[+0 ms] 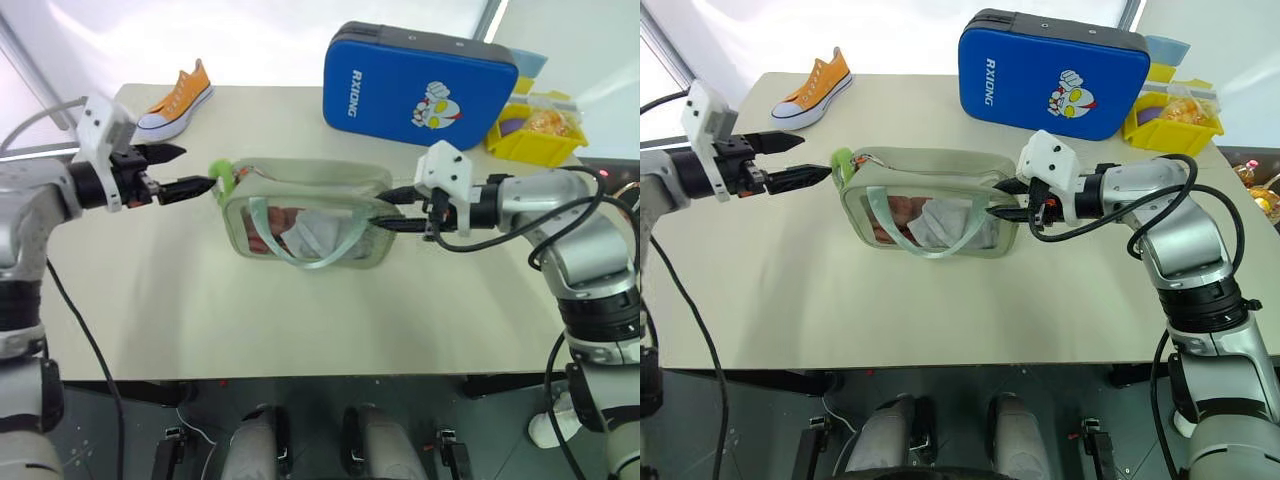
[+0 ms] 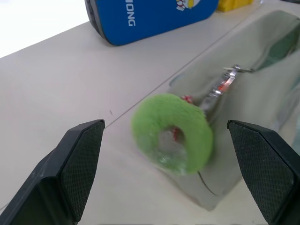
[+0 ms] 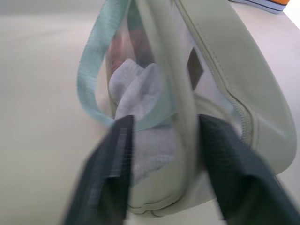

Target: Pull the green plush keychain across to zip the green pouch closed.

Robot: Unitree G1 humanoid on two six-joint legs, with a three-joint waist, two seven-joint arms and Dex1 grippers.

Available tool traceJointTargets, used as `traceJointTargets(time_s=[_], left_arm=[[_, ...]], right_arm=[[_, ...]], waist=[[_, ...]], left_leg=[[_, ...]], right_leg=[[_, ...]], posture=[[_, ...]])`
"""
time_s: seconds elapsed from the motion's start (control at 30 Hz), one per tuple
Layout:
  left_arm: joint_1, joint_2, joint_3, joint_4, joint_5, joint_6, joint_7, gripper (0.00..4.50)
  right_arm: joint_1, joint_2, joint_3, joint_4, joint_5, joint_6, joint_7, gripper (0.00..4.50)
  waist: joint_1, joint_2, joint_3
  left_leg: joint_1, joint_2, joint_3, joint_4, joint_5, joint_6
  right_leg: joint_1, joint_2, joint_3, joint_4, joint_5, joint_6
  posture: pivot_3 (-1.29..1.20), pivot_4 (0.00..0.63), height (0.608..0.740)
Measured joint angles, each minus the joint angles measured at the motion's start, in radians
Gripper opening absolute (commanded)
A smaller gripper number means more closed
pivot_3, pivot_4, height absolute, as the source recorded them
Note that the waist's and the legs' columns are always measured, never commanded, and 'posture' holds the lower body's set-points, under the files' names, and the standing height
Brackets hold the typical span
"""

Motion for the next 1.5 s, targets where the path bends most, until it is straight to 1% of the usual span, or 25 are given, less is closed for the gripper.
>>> traceJointTargets(time_s=[0.03,0.23,0.3,0.43,0.53,0.6,0.67,0.8,0.87,0.97,1.07,1.23,1.37,1.47,1.5], left_arm=[[-0.005,0.000,-0.010,0.025,0.011,-0.015,-0.005,4.50],[-0.038,-0.010,-0.061,0.178,0.090,-0.119,-0.074,4.50],[-0.058,-0.039,-0.069,0.224,0.111,-0.151,-0.079,4.50],[-0.099,-0.126,-0.086,0.305,0.146,-0.203,-0.065,4.50],[-0.107,-0.150,-0.096,0.325,0.170,-0.234,-0.064,4.50],[-0.107,-0.153,-0.096,0.328,0.180,-0.251,-0.067,3.95],[-0.107,-0.153,-0.096,0.332,0.183,-0.256,-0.070,3.24],[-0.107,-0.154,-0.092,0.353,0.180,-0.256,-0.083,1.16],[-0.113,-0.153,-0.086,0.350,0.175,-0.245,-0.086,0.02],[-0.122,-0.146,-0.074,0.338,0.167,-0.216,-0.096,0.02],[-0.137,-0.117,-0.068,0.270,0.135,-0.168,-0.148,0.02],[-0.249,-0.114,-0.056,0.134,0.056,-0.063,-0.193,0.02],[-0.277,-0.175,-0.093,0.076,0.051,-0.058,-0.195,0.02],[-0.271,-0.247,-0.175,0.100,0.130,-0.139,-0.162,0.02],[-0.267,-0.253,-0.188,0.106,0.143,-0.152,-0.156,0.02]], right_arm=[[0.000,0.000,0.001,0.001,0.000,-0.003,0.001,0.07],[-0.013,0.001,0.016,0.005,-0.001,-0.006,0.009,0.07],[-0.014,0.002,0.018,0.005,-0.001,-0.007,0.009,0.07],[-0.023,0.008,0.024,0.003,-0.001,-0.004,0.010,0.07],[-0.024,0.014,0.029,0.003,-0.001,-0.003,0.009,0.07],[-0.024,0.014,0.028,0.001,-0.001,0.004,0.005,0.00],[-0.024,0.015,0.028,0.001,-0.001,0.005,0.001,0.00],[-0.024,0.015,0.028,0.000,-0.001,0.005,-0.005,0.00],[-0.024,0.015,0.028,0.000,-0.001,0.005,-0.007,0.00],[-0.024,0.016,0.028,0.001,-0.002,0.003,-0.011,0.00],[-0.024,0.019,0.029,0.005,-0.008,-0.007,-0.018,0.00],[-0.035,0.042,0.030,0.033,-0.025,-0.025,-0.030,0.00],[-0.042,0.059,0.034,0.046,-0.039,-0.031,-0.036,0.00],[-0.045,0.070,0.035,0.047,-0.043,-0.031,-0.041,0.00],[-0.045,0.072,0.035,0.047,-0.043,-0.031,-0.042,0.00]], waist=[[-0.001,0.000,0.000],[0.000,0.000,0.000],[0.001,0.000,0.000],[0.002,0.000,0.000],[-0.003,0.000,0.000],[-0.002,0.000,0.000],[-0.001,0.000,0.000],[-0.001,0.000,0.000],[-0.001,0.000,0.000],[-0.002,0.000,0.000],[-0.002,0.000,0.000],[0.000,0.000,0.000],[0.000,0.000,0.000],[-0.002,0.000,0.000],[-0.004,0.000,0.000]], left_leg=[[0.000,0.000,0.000,0.000,0.000,0.000],[0.000,0.000,0.000,0.000,0.000,0.000],[0.000,0.000,0.000,0.000,0.000,0.000],[0.000,0.000,0.000,0.001,0.000,0.000],[0.000,0.000,0.000,0.000,0.000,0.000],[0.000,0.000,0.000,0.000,0.000,0.000],[0.000,0.001,0.000,0.001,0.000,0.000],[0.000,0.001,0.000,0.001,0.000,0.000],[0.000,0.001,0.000,0.001,0.000,0.000],[0.000,0.001,0.000,0.001,0.000,0.000],[0.000,0.001,0.000,0.001,0.000,0.000],[0.000,0.001,0.000,0.001,0.000,0.000],[0.001,0.000,0.000,0.001,0.000,0.000],[0.001,0.000,0.000,0.001,0.000,0.000],[0.000,0.000,0.000,0.001,0.000,0.000]], right_leg=[[0.000,0.000,0.000,0.000,0.000,0.000],[0.000,0.000,0.000,0.000,0.000,0.000],[0.000,0.000,0.000,0.000,0.000,0.000],[0.000,0.000,0.000,0.000,0.000,0.000],[0.000,0.000,0.000,0.000,0.000,0.000],[0.000,0.000,0.000,0.001,0.000,0.000],[0.000,0.000,0.000,0.001,0.000,0.000],[0.000,0.000,0.000,0.001,0.000,0.000],[0.000,0.000,0.000,0.001,0.000,0.000],[0.000,0.000,0.000,0.001,0.000,0.000],[0.000,0.000,0.000,0.001,0.000,0.000],[0.000,0.000,0.000,0.001,0.000,0.000],[0.001,0.000,0.000,0.001,0.000,0.000],[0.001,0.000,0.000,0.001,0.000,0.000],[0.000,0.000,0.000,0.001,0.000,0.000]], posture=[[0.00,0.150,0.740],[0.00,0.150,0.740],[0.00,0.150,0.740],[0.00,0.150,0.740],[0.00,0.150,0.740],[0.00,0.150,0.740],[0.00,0.150,0.740],[0.00,0.150,0.740],[0.00,0.150,0.740],[0.00,0.150,0.740],[0.00,0.150,0.740],[0.00,0.150,0.740],[0.00,0.150,0.740],[0.00,0.150,0.740],[0.00,0.150,0.740]])
